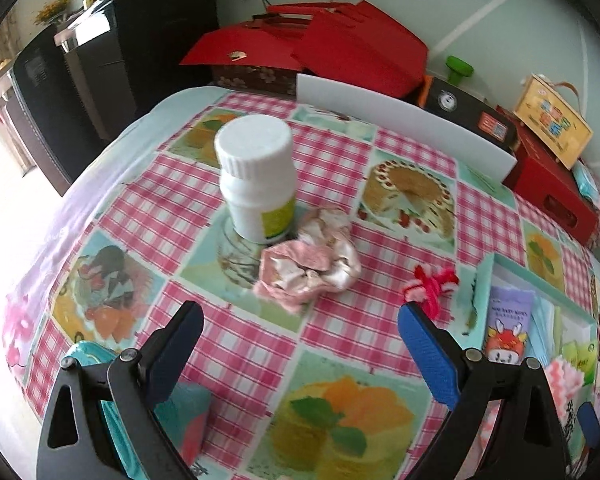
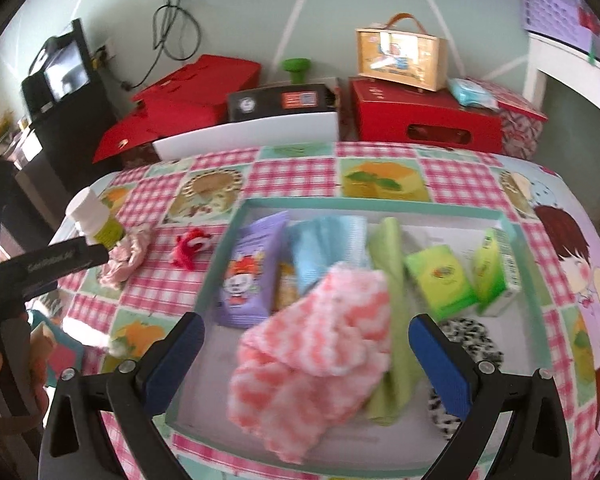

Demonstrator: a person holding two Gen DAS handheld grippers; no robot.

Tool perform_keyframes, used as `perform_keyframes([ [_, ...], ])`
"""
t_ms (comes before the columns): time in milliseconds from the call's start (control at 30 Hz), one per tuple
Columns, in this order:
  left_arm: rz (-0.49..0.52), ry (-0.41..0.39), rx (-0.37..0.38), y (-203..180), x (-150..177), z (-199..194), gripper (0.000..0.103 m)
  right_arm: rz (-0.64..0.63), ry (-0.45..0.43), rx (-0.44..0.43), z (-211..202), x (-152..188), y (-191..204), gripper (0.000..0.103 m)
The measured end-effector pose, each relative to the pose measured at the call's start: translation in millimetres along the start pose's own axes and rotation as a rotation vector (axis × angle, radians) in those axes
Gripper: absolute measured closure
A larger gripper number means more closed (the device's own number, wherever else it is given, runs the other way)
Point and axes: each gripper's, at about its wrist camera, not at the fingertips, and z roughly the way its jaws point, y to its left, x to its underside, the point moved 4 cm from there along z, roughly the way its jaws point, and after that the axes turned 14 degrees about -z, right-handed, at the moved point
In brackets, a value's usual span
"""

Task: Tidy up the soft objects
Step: 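Lower right tool toward red plush toy while left tool approaches pink satin cloth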

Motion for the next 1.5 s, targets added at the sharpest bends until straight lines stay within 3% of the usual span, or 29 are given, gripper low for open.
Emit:
perform_keyframes([
  [400,-0.051,-0.013,0.012,11.0,-15.1,10.3,0.005,-0.051,-0.005,-0.068,18.0,-12.7,44.2,0.0],
  [767,-0.039,-0.062,0.061,6.4,-21.8,13.7,0.005,-0.058,-0.028,-0.099,30.5,-16.9,55.7,0.0],
  [1067,-0.068,-0.041,0.082,10.3,-30.9,22.4,0.005,-0.04,-0.013,-0.149,41.3,-17.3,59.9,0.0],
  [1200,-0.073,-0.024,0.088,11.3,-31.5,28.0,0.005,-0.06,-0.008,-0.127,42.9,-22.1,64.2,0.0],
  [1500,-0.001,0.029,0.06,2.5,-29.8,43.8,0.005,-0.078,0.008,-0.134,52.4,-36.1,64.3,0.0],
])
